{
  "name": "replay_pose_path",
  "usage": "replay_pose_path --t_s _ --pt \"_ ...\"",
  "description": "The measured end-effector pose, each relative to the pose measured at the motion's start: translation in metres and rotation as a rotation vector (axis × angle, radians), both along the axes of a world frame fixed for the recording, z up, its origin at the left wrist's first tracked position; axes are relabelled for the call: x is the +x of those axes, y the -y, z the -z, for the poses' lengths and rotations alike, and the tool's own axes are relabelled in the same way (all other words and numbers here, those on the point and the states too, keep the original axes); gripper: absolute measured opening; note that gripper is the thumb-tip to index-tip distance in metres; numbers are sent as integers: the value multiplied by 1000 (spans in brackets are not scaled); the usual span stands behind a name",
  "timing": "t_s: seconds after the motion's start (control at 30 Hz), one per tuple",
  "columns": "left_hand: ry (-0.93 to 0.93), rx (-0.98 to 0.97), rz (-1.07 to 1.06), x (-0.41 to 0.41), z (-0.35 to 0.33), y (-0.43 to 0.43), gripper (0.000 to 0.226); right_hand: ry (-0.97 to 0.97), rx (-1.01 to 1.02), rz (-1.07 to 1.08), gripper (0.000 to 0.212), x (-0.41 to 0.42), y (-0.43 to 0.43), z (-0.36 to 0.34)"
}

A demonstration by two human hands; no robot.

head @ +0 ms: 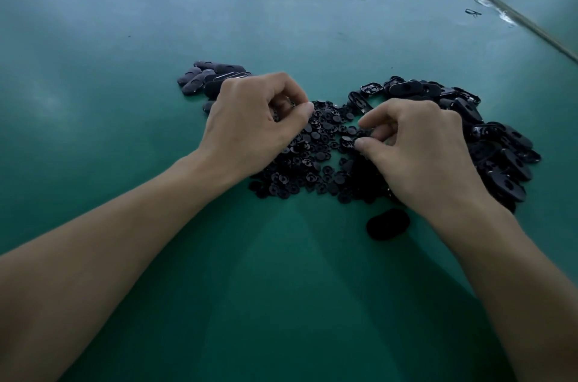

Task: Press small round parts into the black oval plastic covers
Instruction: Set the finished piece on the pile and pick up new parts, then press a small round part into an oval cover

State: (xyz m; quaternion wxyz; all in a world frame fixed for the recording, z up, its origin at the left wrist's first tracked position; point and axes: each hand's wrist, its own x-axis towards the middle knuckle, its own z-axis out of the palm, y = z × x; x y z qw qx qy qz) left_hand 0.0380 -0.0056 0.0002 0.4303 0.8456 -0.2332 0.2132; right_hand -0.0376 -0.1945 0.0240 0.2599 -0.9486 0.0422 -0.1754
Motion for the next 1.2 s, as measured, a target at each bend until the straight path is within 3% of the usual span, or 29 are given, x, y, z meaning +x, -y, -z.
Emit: replay_pose_path --t_s 0.17,0.33,0.47,0.63,0.8,0.97,1.2 --pt "73 -12 87 -8 -4 2 21 200 149 -74 11 1 -8 -2" --pt "132 42 194 -16 -5 5 32 273 214 -227 7 -1 -19 3" --pt "107 -58 237 -14 -4 6 16 350 229 -231 8 -3 -23 5" --pt "68 -127 247 -11 -2 7 15 282 410 -199 20 0 -22 7" --pt "55 -110 316 -10 -3 6 28 256 354 -166 20 3 -19 7" --pt "-20 -141 303 -11 -3 6 16 275 398 -178 13 4 -18 7" --pt "-103 -212 333 -10 -5 5 19 275 484 -203 15 2 -18 6"
